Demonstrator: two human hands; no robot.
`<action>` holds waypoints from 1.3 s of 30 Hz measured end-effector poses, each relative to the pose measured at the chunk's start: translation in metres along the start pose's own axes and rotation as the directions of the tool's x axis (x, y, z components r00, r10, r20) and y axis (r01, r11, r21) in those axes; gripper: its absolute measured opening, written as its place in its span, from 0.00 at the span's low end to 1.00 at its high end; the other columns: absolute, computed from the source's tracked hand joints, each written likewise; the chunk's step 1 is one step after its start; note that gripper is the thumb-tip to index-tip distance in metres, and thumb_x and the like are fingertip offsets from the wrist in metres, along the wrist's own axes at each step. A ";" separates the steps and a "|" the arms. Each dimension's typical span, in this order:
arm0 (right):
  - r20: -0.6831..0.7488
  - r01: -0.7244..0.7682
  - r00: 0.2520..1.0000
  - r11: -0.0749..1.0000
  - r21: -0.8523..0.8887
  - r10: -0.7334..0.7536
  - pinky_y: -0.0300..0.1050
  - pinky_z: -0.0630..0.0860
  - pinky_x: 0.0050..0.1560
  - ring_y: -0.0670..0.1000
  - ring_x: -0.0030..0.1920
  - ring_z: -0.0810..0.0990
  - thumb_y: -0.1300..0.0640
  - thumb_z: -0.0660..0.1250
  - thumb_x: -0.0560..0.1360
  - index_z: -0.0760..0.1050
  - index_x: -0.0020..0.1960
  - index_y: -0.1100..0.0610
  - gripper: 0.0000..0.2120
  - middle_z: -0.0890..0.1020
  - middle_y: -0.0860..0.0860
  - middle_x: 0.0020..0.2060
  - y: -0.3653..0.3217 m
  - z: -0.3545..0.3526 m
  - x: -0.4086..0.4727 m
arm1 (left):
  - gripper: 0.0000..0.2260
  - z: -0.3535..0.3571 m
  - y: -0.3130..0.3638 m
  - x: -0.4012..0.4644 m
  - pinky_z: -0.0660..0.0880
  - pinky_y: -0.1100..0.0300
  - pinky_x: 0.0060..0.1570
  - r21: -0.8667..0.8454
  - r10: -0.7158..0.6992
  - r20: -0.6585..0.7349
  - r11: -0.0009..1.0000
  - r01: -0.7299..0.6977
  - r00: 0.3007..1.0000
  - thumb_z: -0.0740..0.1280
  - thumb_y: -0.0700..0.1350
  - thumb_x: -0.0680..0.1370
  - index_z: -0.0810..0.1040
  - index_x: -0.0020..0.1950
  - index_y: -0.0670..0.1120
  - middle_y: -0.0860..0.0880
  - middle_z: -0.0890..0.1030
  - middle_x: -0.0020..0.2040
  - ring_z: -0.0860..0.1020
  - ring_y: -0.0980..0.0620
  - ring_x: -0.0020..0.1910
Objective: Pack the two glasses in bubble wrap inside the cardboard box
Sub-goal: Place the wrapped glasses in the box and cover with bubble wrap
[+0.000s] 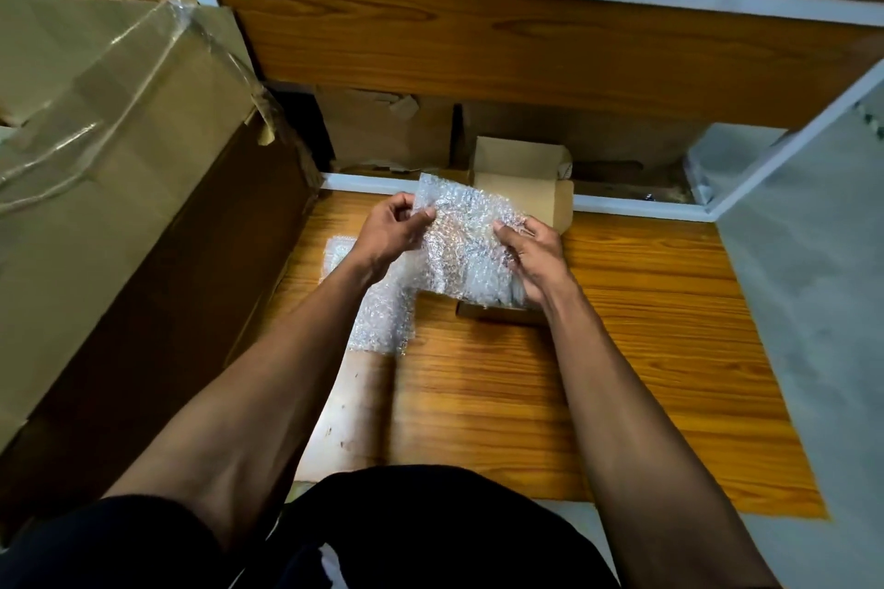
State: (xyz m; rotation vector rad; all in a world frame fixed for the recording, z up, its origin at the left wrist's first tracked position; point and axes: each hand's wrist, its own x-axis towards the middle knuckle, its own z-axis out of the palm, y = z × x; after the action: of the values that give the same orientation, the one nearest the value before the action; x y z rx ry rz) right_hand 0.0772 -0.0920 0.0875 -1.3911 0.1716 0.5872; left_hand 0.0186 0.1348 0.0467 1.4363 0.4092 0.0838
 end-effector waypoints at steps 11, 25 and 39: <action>0.003 0.148 0.988 0.953 -0.266 -0.153 0.50 0.84 0.58 0.55 0.59 0.84 0.70 0.73 0.76 0.80 0.52 0.54 0.12 0.84 0.57 0.58 0.001 -0.038 -0.011 | 0.10 0.022 -0.002 -0.027 0.78 0.51 0.46 0.031 0.010 0.059 0.999 -0.011 0.998 0.75 0.39 0.79 0.82 0.59 0.39 0.44 0.84 0.55 0.80 0.46 0.51; 0.141 0.124 0.986 0.963 -0.239 -0.092 0.43 0.77 0.48 0.49 0.49 0.76 0.65 0.56 0.85 0.79 0.50 0.61 0.13 0.80 0.56 0.56 -0.002 -0.073 -0.031 | 0.15 0.040 -0.003 -0.046 0.74 0.57 0.48 0.003 -0.077 0.065 0.997 0.077 0.995 0.59 0.40 0.86 0.86 0.52 0.40 0.41 0.84 0.55 0.74 0.46 0.48; 0.112 0.118 0.989 0.961 -0.252 -0.093 0.49 0.80 0.59 0.56 0.58 0.81 0.72 0.69 0.78 0.75 0.65 0.54 0.20 0.78 0.60 0.64 0.000 -0.082 -0.028 | 0.12 0.053 -0.001 -0.047 0.83 0.52 0.56 0.032 0.012 0.064 0.999 -0.014 0.998 0.75 0.35 0.78 0.81 0.61 0.43 0.47 0.79 0.51 0.82 0.48 0.53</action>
State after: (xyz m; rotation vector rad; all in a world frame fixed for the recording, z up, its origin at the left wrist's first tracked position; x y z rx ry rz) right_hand 0.0716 -0.1785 0.0845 -1.6078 -0.0621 0.6034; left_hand -0.0076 0.0707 0.0603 1.4694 0.3504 0.0424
